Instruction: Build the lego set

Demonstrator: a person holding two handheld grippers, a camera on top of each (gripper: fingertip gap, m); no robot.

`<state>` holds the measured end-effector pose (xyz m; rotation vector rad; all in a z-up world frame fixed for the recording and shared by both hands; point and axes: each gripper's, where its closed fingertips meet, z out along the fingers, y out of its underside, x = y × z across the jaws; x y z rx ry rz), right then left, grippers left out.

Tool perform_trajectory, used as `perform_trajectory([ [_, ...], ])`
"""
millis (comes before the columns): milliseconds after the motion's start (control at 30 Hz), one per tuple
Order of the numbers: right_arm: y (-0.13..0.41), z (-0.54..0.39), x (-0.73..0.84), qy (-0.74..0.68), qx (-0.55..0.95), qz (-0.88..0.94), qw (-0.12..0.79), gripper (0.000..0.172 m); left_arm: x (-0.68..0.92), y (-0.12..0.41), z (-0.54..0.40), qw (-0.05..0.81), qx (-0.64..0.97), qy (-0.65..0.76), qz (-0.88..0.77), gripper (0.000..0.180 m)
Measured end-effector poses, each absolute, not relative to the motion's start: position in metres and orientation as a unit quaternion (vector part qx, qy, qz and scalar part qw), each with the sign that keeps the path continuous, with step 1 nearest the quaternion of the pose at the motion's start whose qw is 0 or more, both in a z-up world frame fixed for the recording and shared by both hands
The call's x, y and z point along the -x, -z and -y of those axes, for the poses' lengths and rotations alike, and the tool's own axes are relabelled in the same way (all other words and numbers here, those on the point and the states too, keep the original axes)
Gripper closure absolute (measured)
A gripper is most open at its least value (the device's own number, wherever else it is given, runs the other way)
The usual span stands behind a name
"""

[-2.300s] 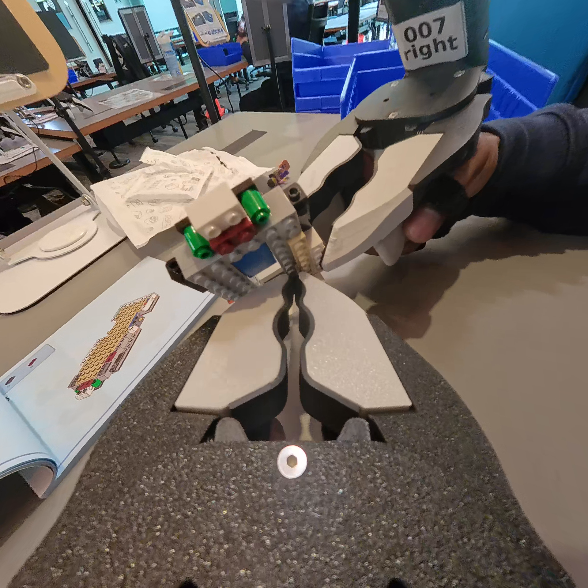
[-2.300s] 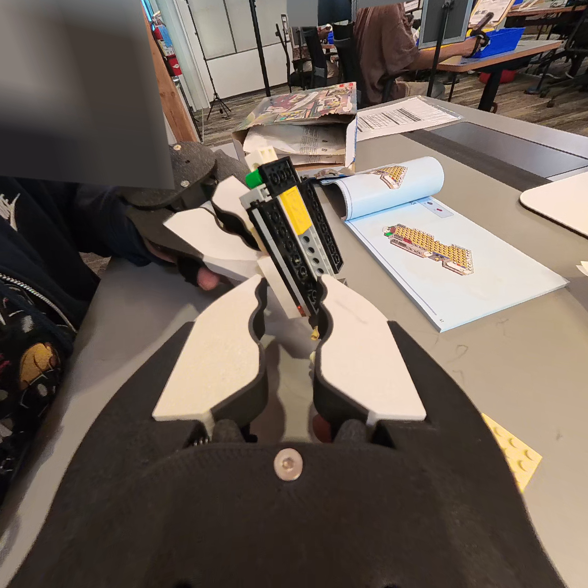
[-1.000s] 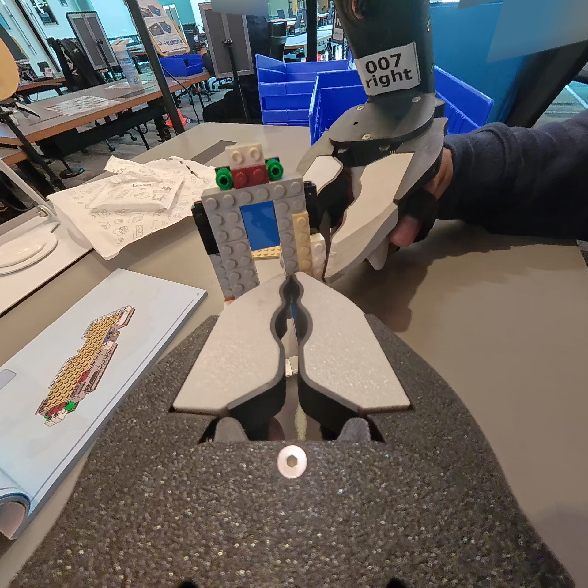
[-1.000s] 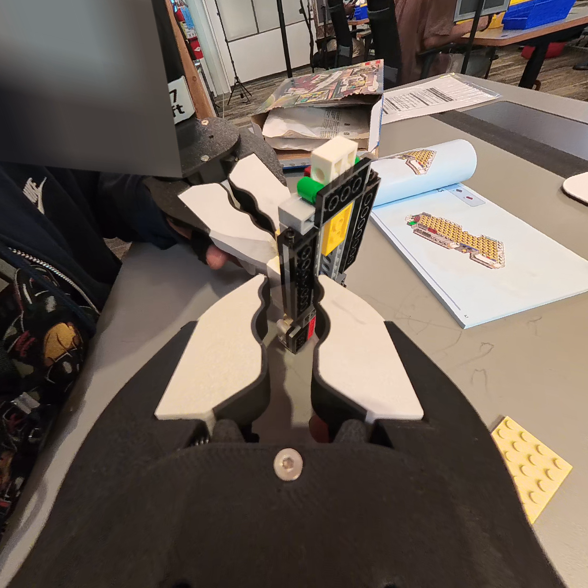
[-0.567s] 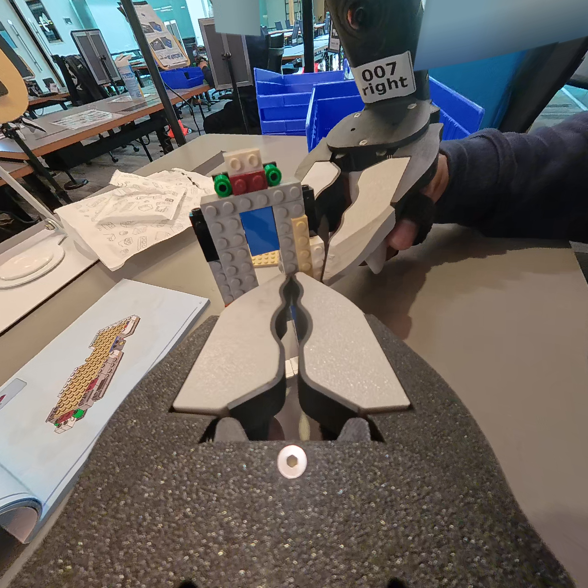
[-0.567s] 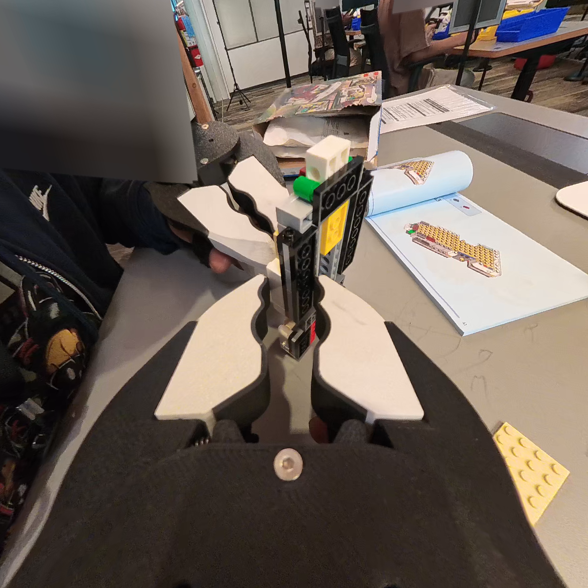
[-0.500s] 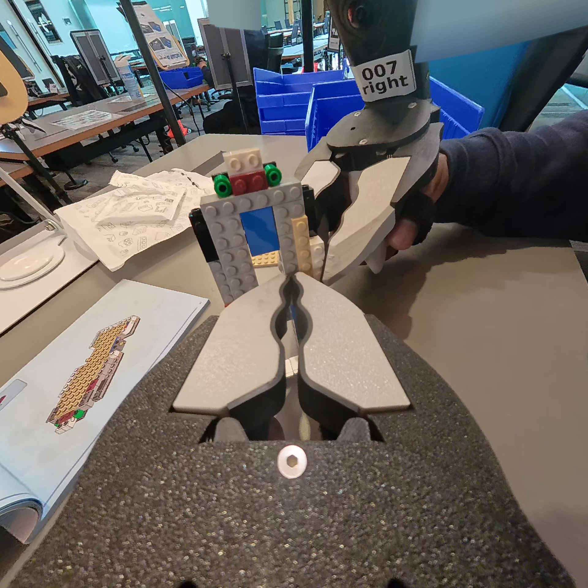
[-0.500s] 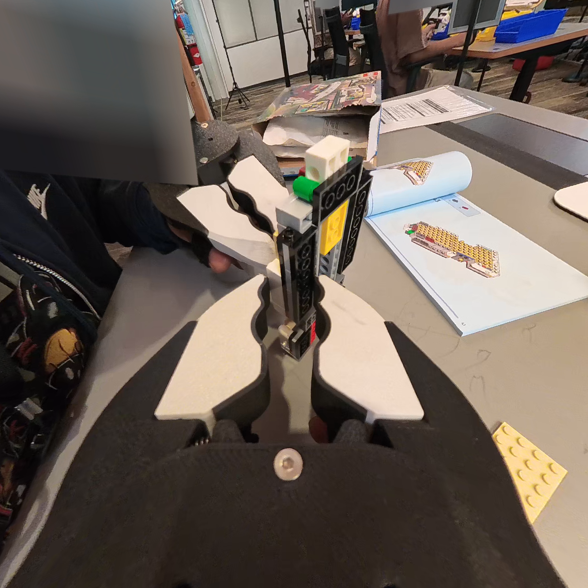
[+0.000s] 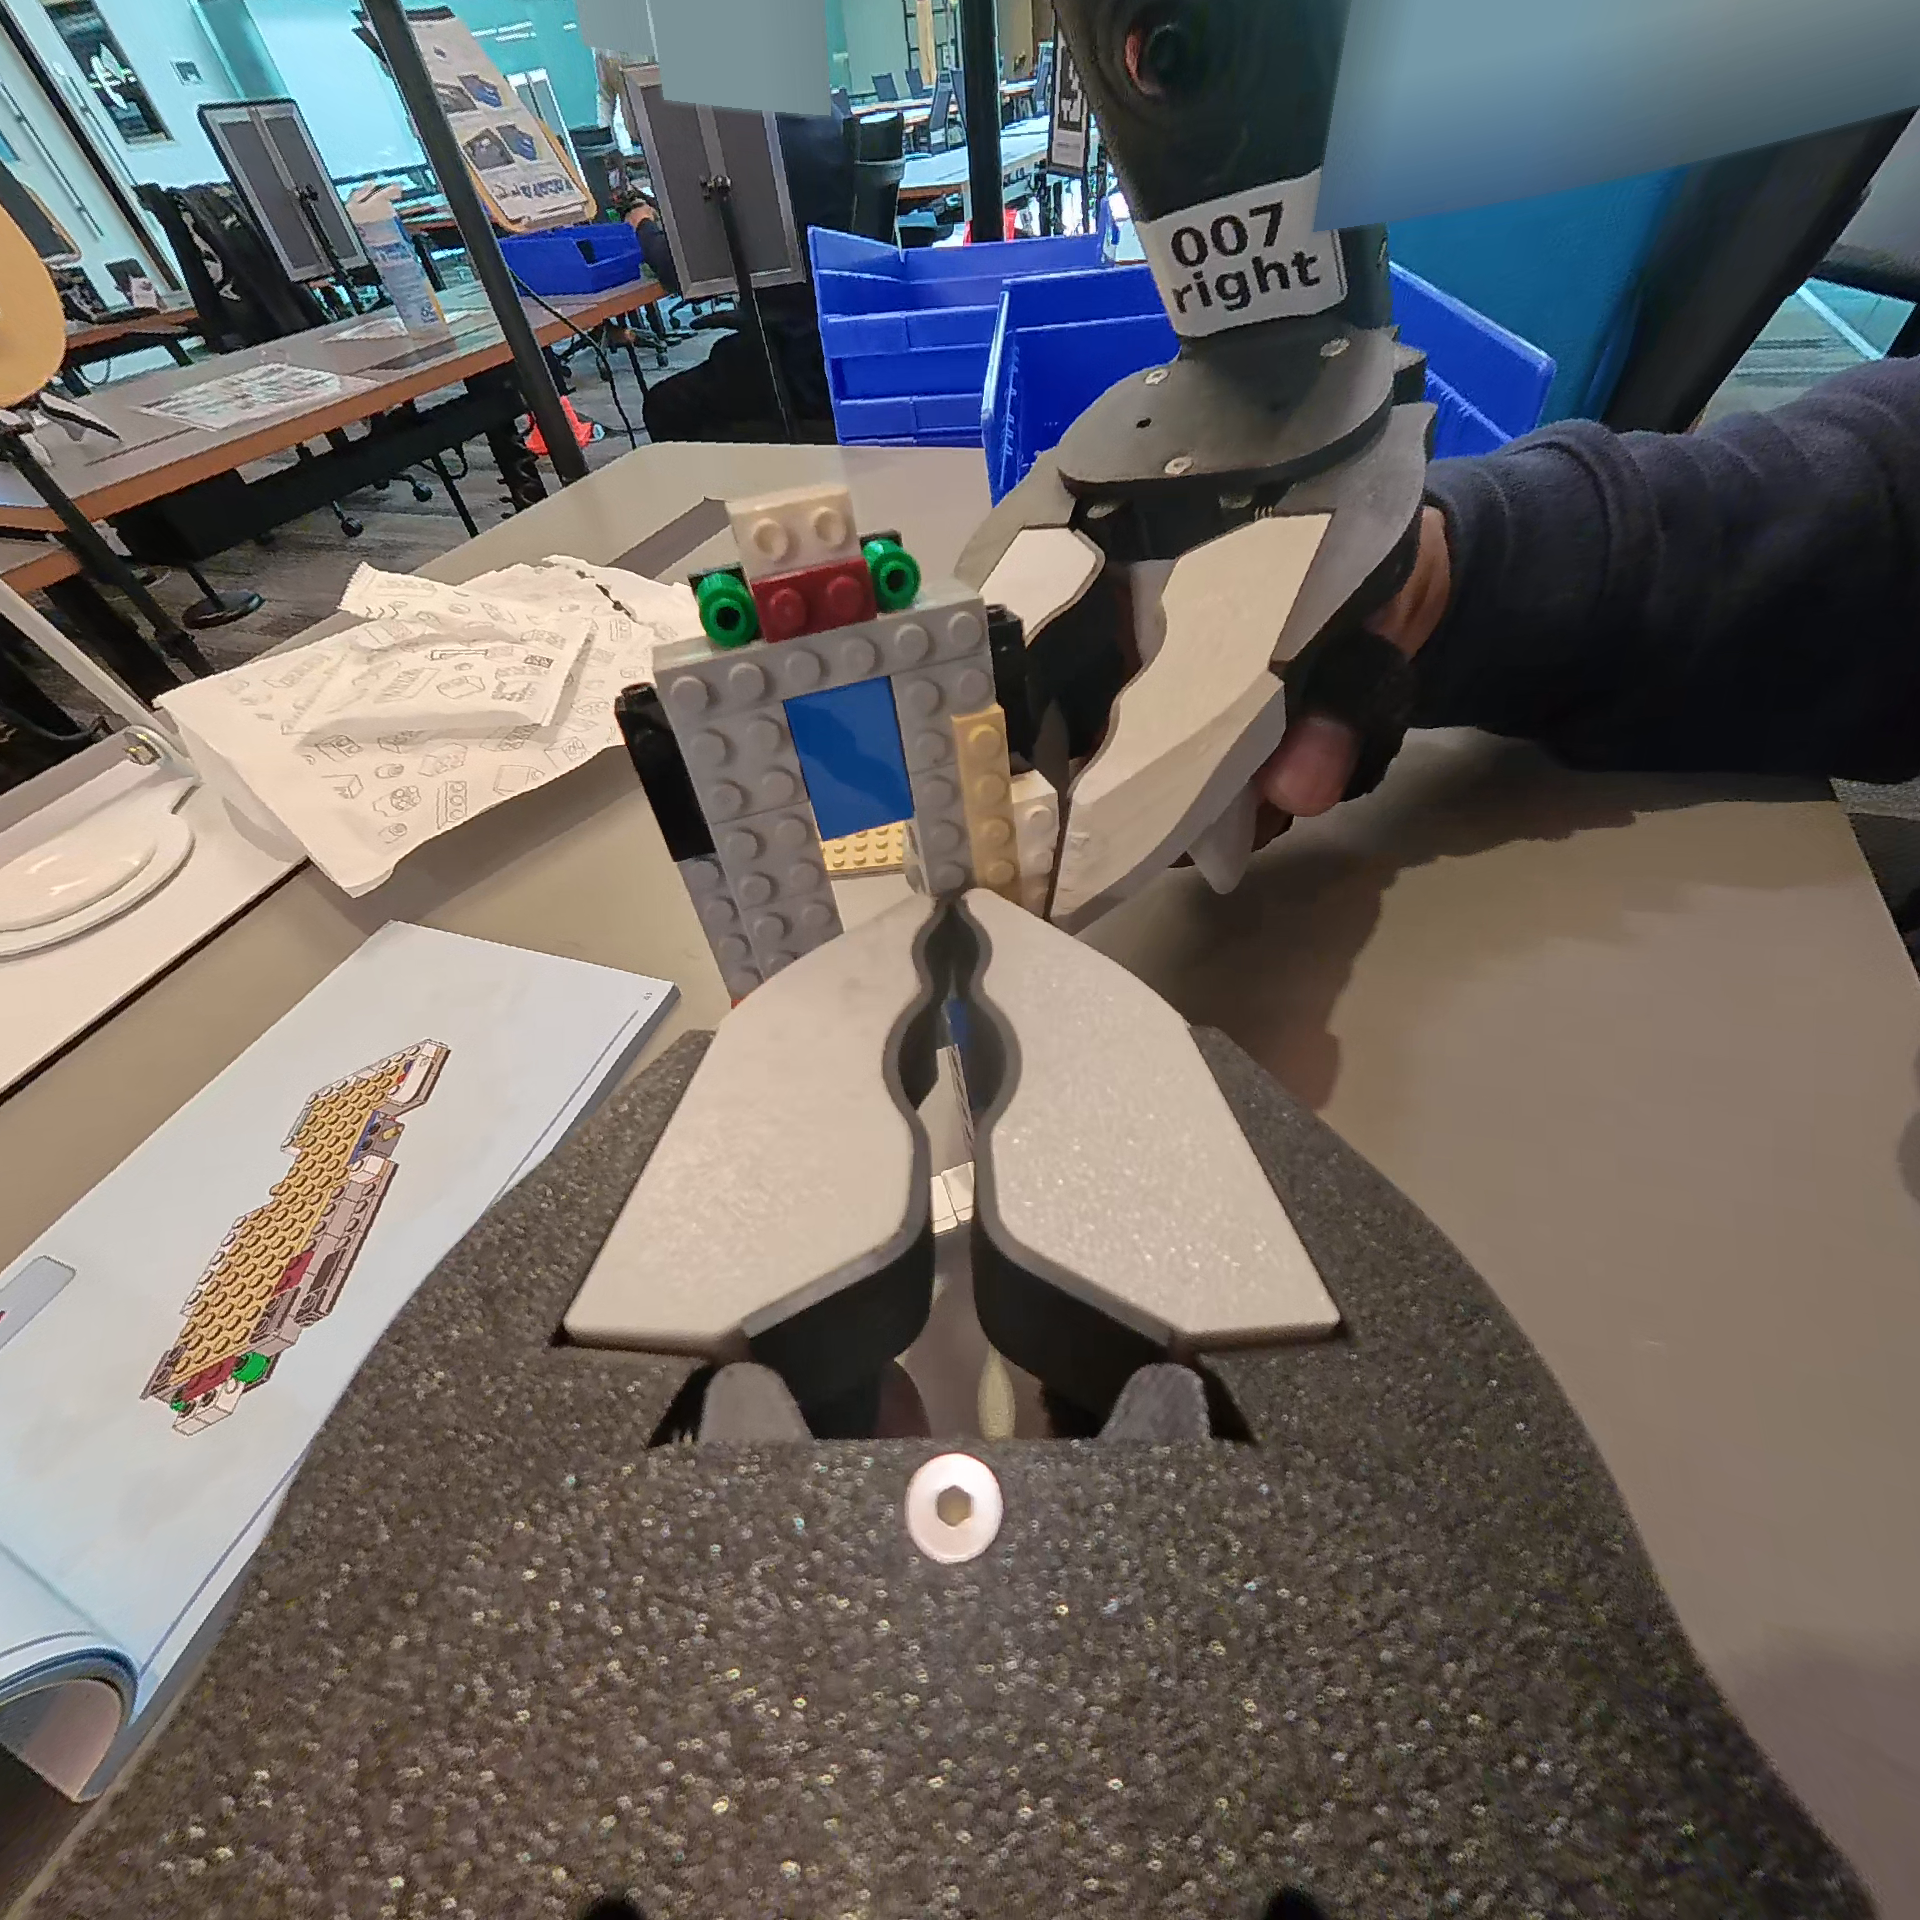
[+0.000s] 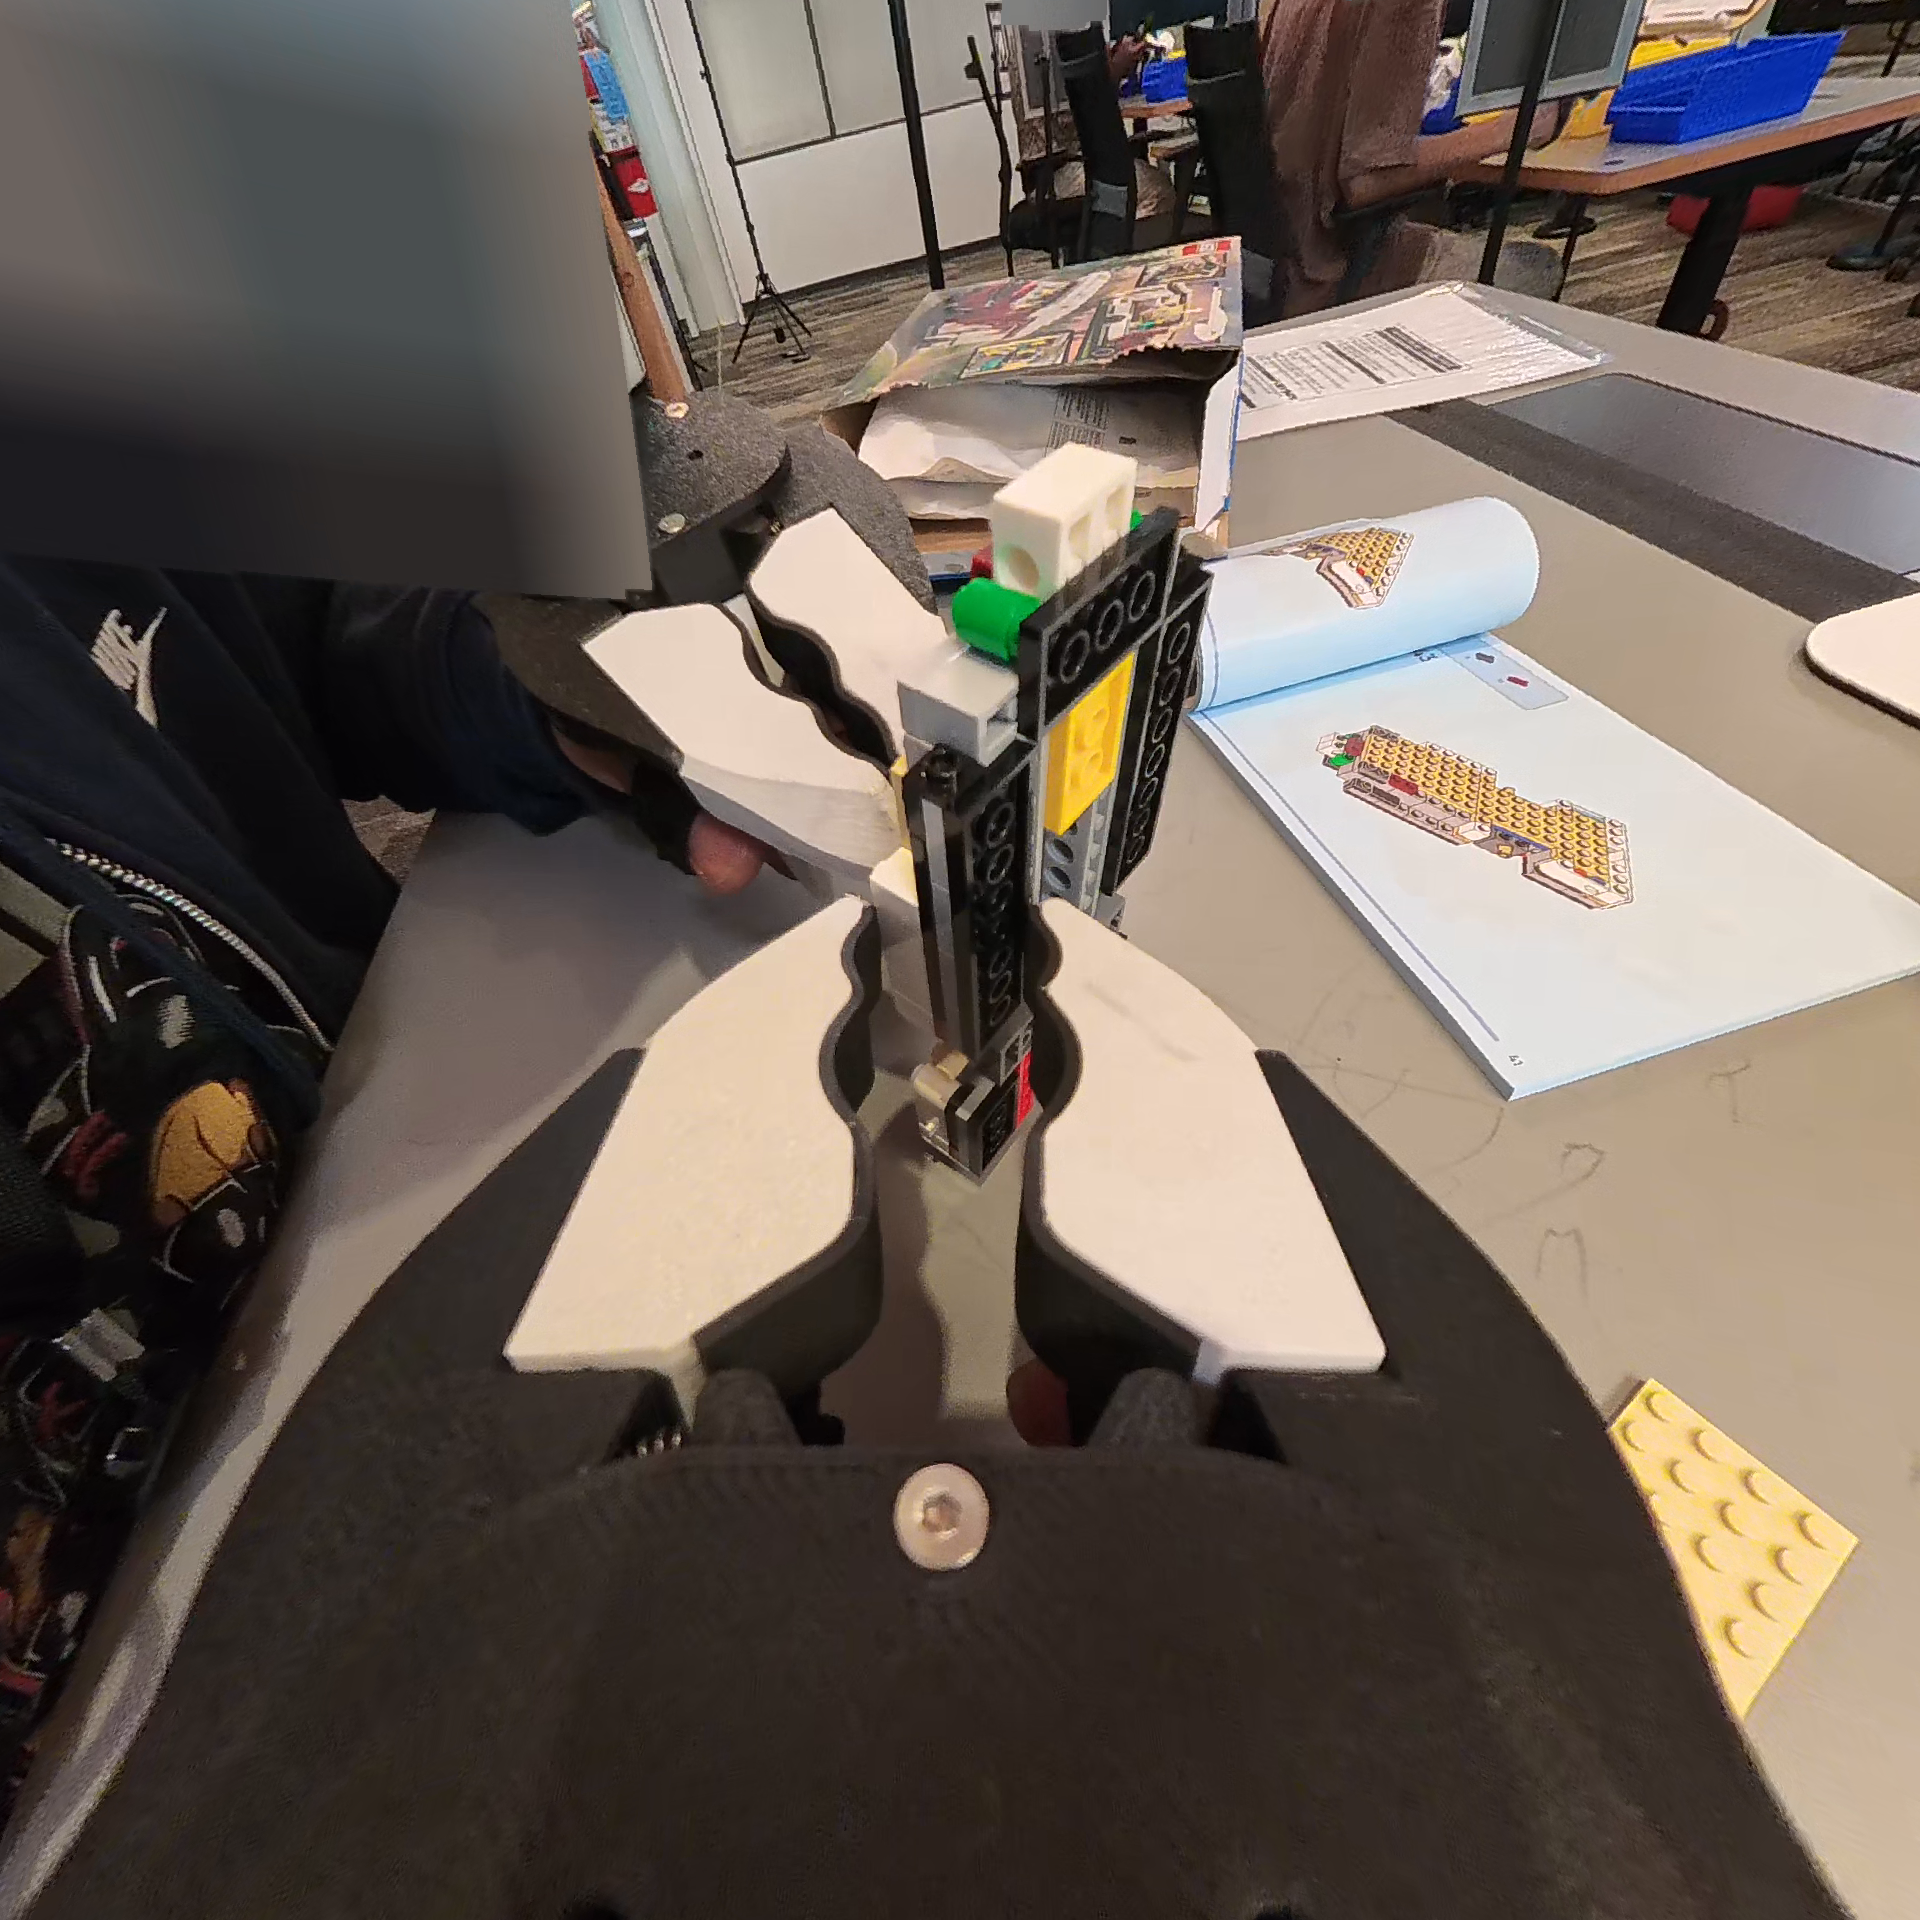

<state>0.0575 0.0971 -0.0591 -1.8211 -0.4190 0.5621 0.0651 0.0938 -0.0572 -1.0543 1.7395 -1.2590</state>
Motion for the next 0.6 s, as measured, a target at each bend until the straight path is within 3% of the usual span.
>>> perform_trajectory([
  [600, 0.0645, -0.1031, -0.0615, -0.230, 0.774, 0.168, 0.565, 0.145, -0.0683, 0.0649, -0.1005, 0.338, 0.434, 0.497, -0.671, 0.178],
])
